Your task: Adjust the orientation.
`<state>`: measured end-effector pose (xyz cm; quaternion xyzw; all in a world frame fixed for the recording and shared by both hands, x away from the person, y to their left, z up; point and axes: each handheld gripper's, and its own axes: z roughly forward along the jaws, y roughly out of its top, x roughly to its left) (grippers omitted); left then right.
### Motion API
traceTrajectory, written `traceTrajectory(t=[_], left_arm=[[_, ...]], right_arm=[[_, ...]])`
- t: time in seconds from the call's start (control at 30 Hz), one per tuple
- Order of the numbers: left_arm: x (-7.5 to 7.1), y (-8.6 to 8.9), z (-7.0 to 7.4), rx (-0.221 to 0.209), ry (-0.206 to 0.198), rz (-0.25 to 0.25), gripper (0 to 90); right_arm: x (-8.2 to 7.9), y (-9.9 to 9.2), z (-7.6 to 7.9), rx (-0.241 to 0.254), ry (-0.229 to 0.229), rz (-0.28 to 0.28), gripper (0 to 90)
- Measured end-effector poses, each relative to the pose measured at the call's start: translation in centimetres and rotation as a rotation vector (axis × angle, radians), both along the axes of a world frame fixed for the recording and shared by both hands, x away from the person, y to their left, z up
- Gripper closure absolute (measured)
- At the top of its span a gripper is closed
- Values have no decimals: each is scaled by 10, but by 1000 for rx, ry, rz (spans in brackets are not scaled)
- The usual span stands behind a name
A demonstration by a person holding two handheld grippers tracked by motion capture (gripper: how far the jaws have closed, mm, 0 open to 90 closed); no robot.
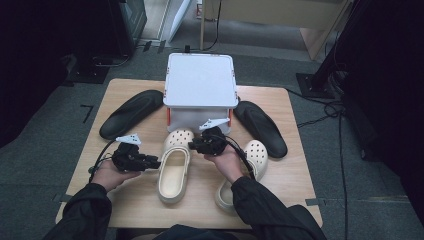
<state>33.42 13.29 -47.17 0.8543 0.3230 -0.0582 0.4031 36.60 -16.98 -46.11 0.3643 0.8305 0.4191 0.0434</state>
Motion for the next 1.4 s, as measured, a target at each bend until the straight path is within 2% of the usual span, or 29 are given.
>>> traceTrajectory(t=[0.07,0.1,0.17,0.37,0.5,0.7,0.93,1.03,1.07,1.1,1.17,1.27,1.4], left_arm=[[1,1,1,6,-3,3,638],[3,2,1,-4,3,14,605],[4,5,3,-9,5,23,599],[11,13,12,-12,-32,61,544],[18,15,18,-9,-54,87,449],[32,15,28,-27,-84,108,419],[48,8,44,-34,-140,89,421],[54,6,51,-44,-147,84,428],[55,5,54,-48,-147,86,429],[57,4,56,-56,-136,81,436],[58,1,60,-53,-145,75,439],[61,-3,63,-59,-149,64,437],[66,-8,69,-58,-161,57,436]], right_arm=[[-1,-1,2,10,-5,-2,670],[-3,-3,7,18,-25,-6,646],[-5,-5,12,36,-34,-5,636],[-13,-7,25,65,-59,12,612],[-24,-5,34,89,-67,39,565],[-38,0,39,96,-81,67,496],[-55,15,29,72,-70,74,402],[-56,21,19,28,-70,56,397],[-55,23,16,5,-84,55,408],[-53,25,9,-24,-74,39,421],[-52,25,7,-24,-65,33,426],[-51,27,0,-50,-79,7,414],[-45,26,-5,-31,-59,-9,390]])
